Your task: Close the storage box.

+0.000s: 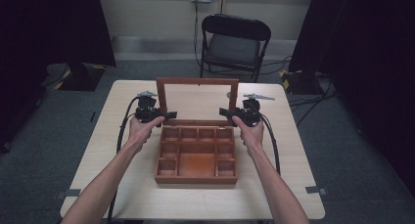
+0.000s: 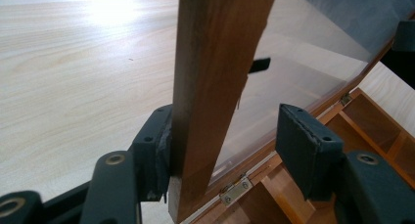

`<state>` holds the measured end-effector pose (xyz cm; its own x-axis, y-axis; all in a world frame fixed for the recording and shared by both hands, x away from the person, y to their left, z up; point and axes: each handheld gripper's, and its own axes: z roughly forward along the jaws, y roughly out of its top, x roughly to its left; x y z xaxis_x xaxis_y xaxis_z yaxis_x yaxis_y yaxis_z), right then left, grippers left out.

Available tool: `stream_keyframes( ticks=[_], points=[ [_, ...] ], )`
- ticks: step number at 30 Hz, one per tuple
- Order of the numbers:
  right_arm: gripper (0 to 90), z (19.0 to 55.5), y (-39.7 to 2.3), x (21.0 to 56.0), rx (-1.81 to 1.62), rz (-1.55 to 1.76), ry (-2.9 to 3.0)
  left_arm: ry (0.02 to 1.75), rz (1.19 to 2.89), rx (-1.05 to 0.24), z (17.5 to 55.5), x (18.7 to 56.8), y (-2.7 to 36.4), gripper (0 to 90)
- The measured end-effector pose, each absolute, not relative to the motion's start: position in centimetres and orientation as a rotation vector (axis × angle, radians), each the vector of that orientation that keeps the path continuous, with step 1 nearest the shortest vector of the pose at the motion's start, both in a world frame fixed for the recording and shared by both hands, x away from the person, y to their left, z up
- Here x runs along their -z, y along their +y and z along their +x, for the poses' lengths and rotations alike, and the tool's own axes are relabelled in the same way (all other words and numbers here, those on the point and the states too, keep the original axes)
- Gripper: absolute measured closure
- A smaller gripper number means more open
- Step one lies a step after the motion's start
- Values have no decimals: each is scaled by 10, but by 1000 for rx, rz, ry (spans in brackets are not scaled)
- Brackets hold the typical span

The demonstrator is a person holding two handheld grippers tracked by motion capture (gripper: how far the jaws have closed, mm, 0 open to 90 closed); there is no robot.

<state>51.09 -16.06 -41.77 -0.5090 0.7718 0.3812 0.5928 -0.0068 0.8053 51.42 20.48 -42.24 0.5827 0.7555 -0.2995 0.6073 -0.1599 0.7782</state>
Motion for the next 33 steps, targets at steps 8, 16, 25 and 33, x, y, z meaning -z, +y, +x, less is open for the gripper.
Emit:
stream_keyframes(
  ticks=[8, 16, 25, 33],
  points=[
    [366, 503, -159, 412, -1523, 1410, 2094, 1088, 1866, -210, 506, 418, 206, 407],
    [342, 495, -160, 405, -1538, 1402, 2095, 1061, 1857, -218, 496, 411, 209, 407],
    [335, 487, -163, 401, -1558, 1398, 2097, 1039, 1846, -233, 486, 406, 211, 404],
    [327, 481, -163, 398, -1554, 1381, 2102, 1017, 1842, -258, 477, 400, 214, 412]
  ],
)
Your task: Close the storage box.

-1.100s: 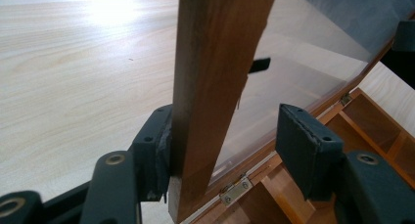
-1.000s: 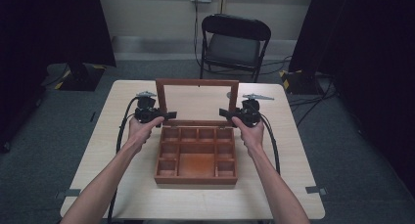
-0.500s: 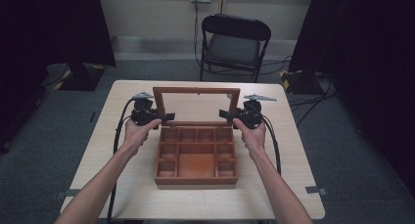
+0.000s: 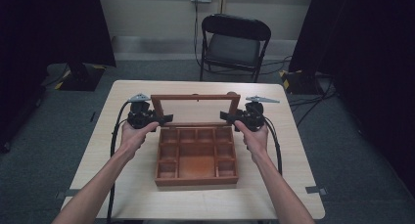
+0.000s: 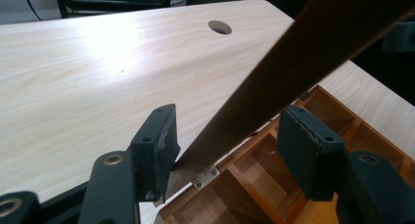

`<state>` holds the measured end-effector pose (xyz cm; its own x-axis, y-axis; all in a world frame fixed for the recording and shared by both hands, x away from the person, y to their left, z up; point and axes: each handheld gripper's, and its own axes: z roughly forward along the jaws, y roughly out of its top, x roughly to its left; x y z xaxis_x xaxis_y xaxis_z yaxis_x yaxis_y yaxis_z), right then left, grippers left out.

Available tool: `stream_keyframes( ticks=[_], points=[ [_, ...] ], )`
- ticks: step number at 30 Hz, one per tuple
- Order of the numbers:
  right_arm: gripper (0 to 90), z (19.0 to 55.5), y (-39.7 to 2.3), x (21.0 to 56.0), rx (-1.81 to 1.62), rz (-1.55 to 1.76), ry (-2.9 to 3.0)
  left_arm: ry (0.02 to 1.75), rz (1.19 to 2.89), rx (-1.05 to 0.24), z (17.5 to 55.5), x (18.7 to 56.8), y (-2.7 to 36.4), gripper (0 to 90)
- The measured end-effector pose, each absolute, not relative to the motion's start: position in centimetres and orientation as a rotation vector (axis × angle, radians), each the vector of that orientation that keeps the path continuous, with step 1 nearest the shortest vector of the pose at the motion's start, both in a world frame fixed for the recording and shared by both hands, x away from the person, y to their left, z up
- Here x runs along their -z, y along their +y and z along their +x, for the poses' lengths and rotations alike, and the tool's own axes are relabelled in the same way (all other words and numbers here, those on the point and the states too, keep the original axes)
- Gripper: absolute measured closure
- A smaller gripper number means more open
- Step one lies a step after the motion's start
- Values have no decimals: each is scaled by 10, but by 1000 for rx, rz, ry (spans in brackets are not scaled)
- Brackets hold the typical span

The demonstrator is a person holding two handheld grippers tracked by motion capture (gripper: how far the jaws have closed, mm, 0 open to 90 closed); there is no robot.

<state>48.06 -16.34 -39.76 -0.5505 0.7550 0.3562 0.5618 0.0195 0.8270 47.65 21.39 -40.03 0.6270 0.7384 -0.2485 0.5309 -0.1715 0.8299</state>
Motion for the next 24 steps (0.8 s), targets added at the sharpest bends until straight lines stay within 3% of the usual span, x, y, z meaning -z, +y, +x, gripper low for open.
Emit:
stream_keyframes(
  ticks=[24],
  points=[
    [295, 472, -165, 397, -1537, 1349, 2125, 987, 1828, -279, 462, 399, 217, 439]
  ],
)
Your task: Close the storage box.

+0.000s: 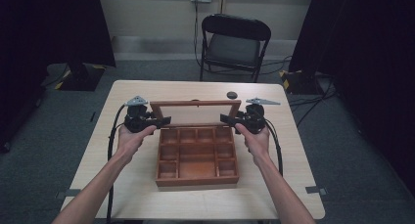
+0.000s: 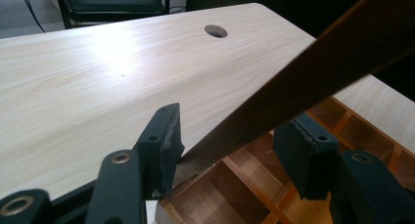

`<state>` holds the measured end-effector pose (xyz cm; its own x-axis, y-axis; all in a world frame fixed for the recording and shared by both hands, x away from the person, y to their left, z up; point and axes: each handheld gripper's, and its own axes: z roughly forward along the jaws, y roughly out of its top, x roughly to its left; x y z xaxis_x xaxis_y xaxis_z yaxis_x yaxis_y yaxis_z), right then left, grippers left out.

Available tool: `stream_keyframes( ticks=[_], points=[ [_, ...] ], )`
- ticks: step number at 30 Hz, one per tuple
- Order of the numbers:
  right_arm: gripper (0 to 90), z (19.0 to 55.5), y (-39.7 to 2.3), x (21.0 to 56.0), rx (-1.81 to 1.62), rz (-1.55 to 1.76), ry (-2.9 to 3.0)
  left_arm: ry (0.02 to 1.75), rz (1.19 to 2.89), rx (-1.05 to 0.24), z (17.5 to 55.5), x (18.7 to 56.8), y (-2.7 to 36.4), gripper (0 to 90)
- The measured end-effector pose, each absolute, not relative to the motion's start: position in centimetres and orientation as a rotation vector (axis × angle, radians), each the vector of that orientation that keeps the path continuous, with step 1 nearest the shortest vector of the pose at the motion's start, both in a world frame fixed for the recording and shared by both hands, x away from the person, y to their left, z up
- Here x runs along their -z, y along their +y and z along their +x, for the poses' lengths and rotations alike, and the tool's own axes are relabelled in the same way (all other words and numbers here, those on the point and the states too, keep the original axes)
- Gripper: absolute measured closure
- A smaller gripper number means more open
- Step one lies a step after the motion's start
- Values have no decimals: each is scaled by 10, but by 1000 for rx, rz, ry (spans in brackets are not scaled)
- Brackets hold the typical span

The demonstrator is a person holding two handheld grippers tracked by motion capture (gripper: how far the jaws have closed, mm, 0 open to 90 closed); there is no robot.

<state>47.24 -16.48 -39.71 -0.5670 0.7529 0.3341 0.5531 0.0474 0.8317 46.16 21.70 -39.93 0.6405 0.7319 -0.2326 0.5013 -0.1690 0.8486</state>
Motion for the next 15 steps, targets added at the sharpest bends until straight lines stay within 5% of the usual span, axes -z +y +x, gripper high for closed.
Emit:
stream_keyframes(
  ticks=[15],
  points=[
    [237, 460, -161, 395, -1514, 1346, 2142, 978, 1836, -280, 456, 400, 215, 378]
  ],
)
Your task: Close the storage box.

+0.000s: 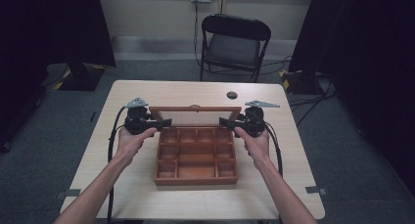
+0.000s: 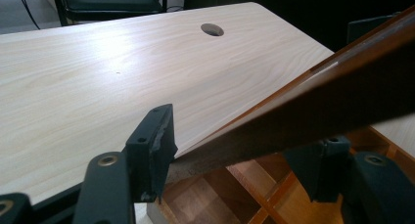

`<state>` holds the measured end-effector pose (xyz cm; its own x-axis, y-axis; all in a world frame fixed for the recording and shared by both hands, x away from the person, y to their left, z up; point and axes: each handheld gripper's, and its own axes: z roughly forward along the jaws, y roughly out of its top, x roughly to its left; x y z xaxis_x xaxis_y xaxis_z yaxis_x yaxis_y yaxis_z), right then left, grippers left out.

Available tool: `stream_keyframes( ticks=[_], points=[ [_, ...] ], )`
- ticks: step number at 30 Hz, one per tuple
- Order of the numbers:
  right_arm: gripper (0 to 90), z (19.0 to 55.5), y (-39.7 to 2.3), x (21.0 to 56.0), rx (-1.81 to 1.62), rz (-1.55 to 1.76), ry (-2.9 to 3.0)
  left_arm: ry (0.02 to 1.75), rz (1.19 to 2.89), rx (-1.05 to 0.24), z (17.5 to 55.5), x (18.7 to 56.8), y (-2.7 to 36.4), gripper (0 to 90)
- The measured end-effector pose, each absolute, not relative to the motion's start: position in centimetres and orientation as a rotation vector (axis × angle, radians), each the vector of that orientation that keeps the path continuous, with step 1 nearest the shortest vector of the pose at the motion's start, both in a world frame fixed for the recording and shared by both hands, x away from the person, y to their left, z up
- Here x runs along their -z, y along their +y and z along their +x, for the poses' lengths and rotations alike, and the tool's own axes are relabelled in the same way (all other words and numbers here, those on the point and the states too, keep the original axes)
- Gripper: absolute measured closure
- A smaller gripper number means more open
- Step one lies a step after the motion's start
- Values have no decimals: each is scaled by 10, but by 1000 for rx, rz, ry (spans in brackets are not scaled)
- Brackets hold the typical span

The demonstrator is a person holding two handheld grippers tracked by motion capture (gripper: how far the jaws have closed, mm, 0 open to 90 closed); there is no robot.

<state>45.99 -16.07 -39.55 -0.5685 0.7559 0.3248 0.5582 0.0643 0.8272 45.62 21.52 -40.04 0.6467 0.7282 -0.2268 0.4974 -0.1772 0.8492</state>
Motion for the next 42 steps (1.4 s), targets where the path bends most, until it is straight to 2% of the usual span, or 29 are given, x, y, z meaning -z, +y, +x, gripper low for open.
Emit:
stream_keyframes(
  ticks=[10, 31, 42],
  points=[
    [185, 449, -156, 396, -1494, 1340, 2141, 950, 1850, -267, 454, 403, 219, 350],
    [162, 433, -154, 401, -1441, 1292, 2200, 993, 1827, -295, 438, 403, 232, 170],
    [153, 426, -173, 405, -1414, 1365, 2204, 984, 1834, -280, 435, 408, 232, 162]
  ],
)
